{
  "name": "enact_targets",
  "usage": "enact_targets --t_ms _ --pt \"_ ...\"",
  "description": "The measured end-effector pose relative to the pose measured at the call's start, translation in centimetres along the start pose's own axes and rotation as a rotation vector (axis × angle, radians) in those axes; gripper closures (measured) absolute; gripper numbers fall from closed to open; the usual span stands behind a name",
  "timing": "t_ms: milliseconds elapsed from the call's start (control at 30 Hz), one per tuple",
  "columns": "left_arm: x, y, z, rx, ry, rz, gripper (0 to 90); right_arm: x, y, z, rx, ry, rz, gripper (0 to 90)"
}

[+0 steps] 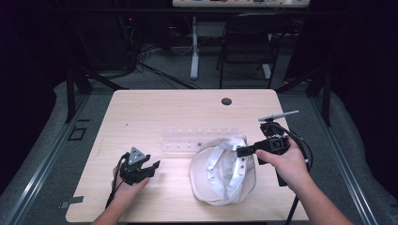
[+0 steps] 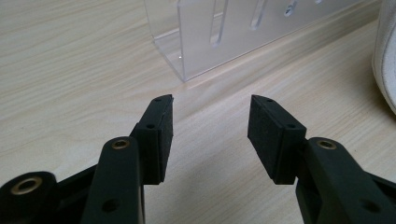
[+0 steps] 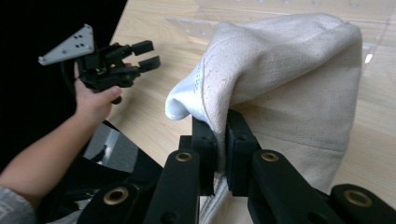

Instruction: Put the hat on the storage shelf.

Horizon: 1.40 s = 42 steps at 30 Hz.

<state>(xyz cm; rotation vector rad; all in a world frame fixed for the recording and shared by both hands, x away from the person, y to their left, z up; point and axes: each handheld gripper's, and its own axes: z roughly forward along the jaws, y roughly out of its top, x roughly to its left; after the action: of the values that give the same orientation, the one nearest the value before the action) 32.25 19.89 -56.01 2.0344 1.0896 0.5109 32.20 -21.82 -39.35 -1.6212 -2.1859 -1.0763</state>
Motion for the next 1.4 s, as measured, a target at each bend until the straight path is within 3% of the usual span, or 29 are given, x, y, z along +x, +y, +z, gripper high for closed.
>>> enact_targets --t_ms 267,600,1100,1400 --pt "0.0 0.0 0.0 0.003 0.000 -0.001 50.9 -0.1 0.2 0.0 -0.015 0.072 0.030 84.6" --pt "-0.1 0.0 0.0 -0.002 -0.004 -0.005 50.8 0.4 0.3 -0.1 -0.068 0.151 0.027 84.6" --pt "-0.7 0.1 0.0 -0.010 -0.037 0.010 51.3 0.6 0.6 -1.3 -0.126 0.181 0.030 84.6" --pt "-0.8 0.1 0.0 -0.009 -0.073 -0.011 50.9 0.6 0.9 -1.9 -0.149 0.187 0.031 84.6"
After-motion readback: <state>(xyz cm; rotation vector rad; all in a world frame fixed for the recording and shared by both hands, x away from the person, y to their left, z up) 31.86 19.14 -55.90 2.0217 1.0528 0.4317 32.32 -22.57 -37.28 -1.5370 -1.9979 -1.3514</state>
